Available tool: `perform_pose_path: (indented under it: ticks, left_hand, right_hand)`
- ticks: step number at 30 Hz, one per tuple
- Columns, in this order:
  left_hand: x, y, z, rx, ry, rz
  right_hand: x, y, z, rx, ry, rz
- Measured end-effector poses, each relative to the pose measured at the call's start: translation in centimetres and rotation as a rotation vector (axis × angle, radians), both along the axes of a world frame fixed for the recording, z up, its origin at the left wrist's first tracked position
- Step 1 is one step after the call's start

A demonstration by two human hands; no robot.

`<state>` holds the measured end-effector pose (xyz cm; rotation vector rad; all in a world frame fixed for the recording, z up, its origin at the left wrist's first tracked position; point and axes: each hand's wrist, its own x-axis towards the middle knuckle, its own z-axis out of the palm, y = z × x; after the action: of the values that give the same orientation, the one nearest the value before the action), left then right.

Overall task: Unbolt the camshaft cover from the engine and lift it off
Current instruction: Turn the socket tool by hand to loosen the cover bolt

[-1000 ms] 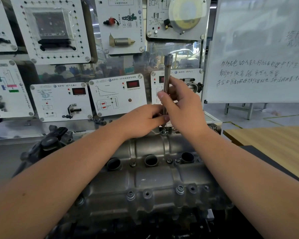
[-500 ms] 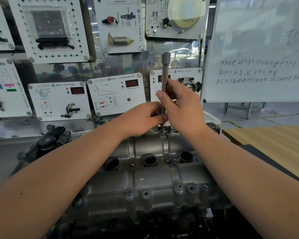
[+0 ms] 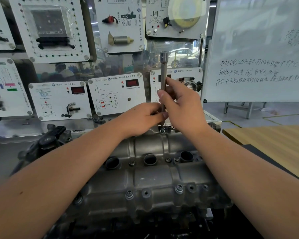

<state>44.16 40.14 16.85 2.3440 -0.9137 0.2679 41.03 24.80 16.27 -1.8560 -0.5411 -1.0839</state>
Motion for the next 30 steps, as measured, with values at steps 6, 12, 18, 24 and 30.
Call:
perform_pose_path:
  ticks: [6,12,18,24,30]
  left_hand:
    - [0.11,-0.06,-0.06,0.012,0.01,-0.015]
    - [0.05,-0.34,0.08,0.048,-0.019,0.001]
    - [-0.08,-0.19,0.0,0.035,0.006,-0.024]
    - [0.2,-0.33,0.01,0.092,-0.039,-0.018]
    - [0.22,-0.25,-0.09,0.051,-0.007,-0.033]
  right_hand:
    - [-0.18,0.17,-0.07,0.003,0.045,0.029]
    - [-0.07,0.07,0.12,0.066,0.042,-0.01]
    - [-0.13,-0.07,0.1,0.045,0.076,0.023]
    - [0.02,-0.13,0.2,0.065,0.079,-0.001]
    - [-0.14,-0.1,0.27,0.014,0.06,0.033]
